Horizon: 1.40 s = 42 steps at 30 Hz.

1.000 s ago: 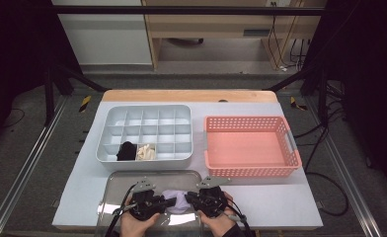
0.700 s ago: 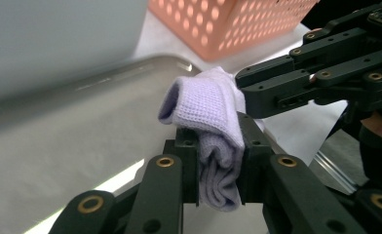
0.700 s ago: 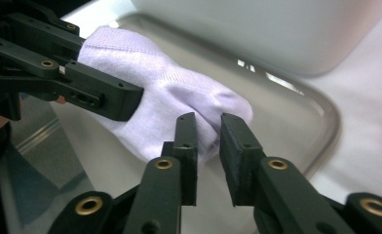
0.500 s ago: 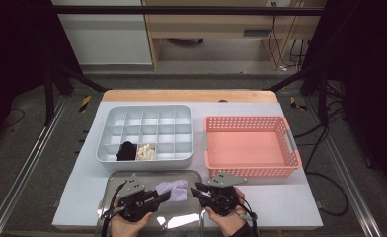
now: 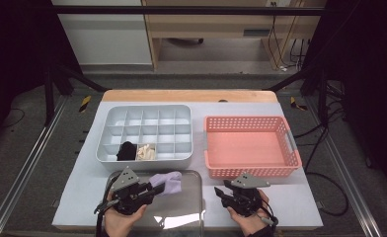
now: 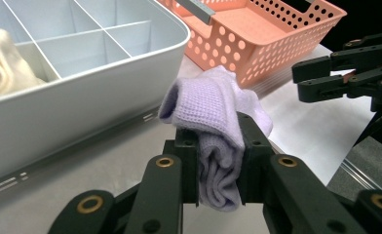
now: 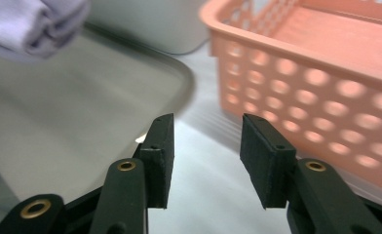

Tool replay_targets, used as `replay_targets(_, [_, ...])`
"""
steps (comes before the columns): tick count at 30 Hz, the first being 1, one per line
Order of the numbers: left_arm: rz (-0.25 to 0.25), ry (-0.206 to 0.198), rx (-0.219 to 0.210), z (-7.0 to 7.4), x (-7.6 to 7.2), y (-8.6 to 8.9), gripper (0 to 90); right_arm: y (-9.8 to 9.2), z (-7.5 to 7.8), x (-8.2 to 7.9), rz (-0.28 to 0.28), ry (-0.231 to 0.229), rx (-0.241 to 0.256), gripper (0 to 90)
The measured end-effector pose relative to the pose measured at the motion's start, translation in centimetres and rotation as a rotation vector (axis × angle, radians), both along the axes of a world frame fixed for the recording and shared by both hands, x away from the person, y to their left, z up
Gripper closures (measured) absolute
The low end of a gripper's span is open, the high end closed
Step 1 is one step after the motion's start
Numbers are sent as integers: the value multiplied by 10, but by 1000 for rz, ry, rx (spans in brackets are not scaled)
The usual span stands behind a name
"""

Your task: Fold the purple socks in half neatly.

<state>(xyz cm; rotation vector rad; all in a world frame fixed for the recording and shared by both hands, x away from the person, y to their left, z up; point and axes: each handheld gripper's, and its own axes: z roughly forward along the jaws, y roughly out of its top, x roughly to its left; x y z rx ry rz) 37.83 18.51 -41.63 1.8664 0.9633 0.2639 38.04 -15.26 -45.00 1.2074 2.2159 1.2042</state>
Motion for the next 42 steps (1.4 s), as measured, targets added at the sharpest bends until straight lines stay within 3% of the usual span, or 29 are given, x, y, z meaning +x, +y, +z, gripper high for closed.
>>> replay_targets(13, [23,-23,24,17,13,6,739,-42,-6,-2,-112,16,-15,535])
replay_targets(28, [53,-40,29,36,30,9,738,-50,-3,-1,-147,12,-38,501])
replay_targets(42, [91,-54,70,50,49,11,738,-56,-1,-1,-165,10,-31,498])
